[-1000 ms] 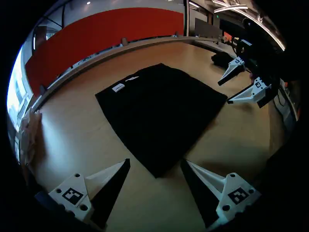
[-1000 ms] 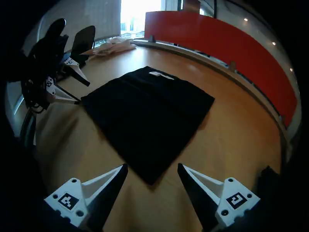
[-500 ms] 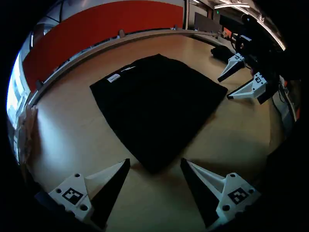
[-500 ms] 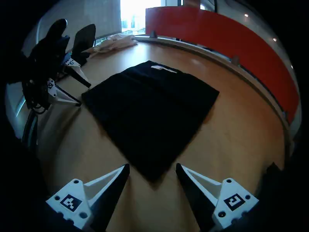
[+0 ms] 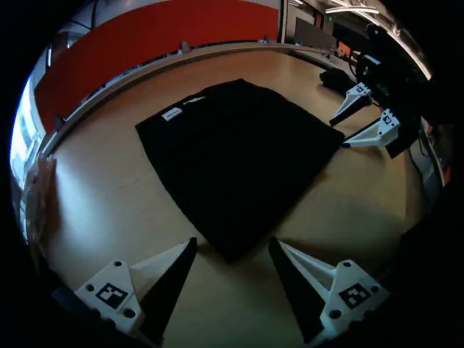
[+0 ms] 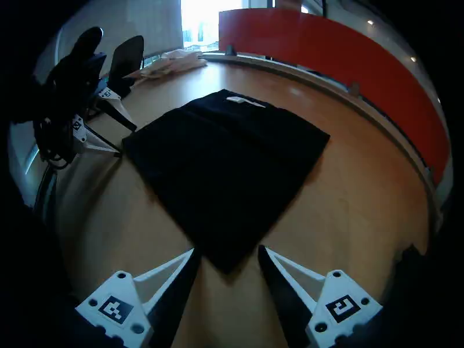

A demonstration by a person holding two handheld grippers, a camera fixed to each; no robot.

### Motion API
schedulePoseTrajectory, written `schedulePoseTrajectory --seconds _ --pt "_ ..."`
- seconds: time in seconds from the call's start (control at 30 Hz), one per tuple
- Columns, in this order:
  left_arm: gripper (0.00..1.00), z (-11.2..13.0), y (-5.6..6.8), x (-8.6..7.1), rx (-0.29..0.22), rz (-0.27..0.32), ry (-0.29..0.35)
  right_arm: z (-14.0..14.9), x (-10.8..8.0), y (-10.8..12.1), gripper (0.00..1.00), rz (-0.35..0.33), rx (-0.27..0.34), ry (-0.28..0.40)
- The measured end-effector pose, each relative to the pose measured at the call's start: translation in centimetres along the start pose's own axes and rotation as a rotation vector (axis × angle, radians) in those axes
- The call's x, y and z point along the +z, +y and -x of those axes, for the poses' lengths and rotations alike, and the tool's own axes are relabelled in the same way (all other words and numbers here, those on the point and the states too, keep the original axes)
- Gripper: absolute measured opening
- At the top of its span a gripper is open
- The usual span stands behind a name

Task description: Fold towel

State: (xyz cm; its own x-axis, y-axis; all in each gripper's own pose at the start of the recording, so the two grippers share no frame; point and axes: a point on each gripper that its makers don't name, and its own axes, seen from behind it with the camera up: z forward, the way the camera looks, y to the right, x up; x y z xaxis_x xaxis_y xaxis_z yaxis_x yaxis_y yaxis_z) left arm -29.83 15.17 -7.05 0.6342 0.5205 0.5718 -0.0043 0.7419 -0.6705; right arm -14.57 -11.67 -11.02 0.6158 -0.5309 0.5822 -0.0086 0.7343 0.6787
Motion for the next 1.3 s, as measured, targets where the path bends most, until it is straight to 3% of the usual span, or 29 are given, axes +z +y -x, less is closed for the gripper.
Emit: schedulePoseTrajectory --seconds 0.17,0.43,0.57,0.7,0.77,0.97,1.3 --pt "0.86 0.0 0.1 0.0 -0.006 -0.004 -0.01 -0.1 0.1 0.0 0.61 -0.002 -0.001 -0.001" --pt "0.67 0.0 0.3 0.0 -0.011 -0.008 -0.018 -0.1 0.0 -0.2 0.3 -0.007 -0.005 -0.001" --pt "0.51 0.0 0.7 0.1 -0.007 -0.006 -0.023 -0.1 -0.1 -0.3 0.25 -0.005 0.002 -0.001" --pt "0.16 -0.2 0.5 0.1 -0.02 -0.016 -0.031 -0.1 -0.1 -0.2 0.19 -0.005 0.013 -0.001" --pt "0.08 -0.3 0.3 0.0 -0.046 -0.025 -0.038 -0.1 -0.1 -0.4 0.18 -0.013 0.017 -0.002" --pt "0.08 -0.3 0.2 -0.2 -0.103 -0.021 -0.048 -0.5 -0.4 -0.6 0.17 -0.007 0.014 0.011" --pt "0.08 -1.7 0.4 -1.8 -0.12 -0.022 -0.013 -2.2 -1.8 -0.3 0.17 0.009 0.023 0.053"
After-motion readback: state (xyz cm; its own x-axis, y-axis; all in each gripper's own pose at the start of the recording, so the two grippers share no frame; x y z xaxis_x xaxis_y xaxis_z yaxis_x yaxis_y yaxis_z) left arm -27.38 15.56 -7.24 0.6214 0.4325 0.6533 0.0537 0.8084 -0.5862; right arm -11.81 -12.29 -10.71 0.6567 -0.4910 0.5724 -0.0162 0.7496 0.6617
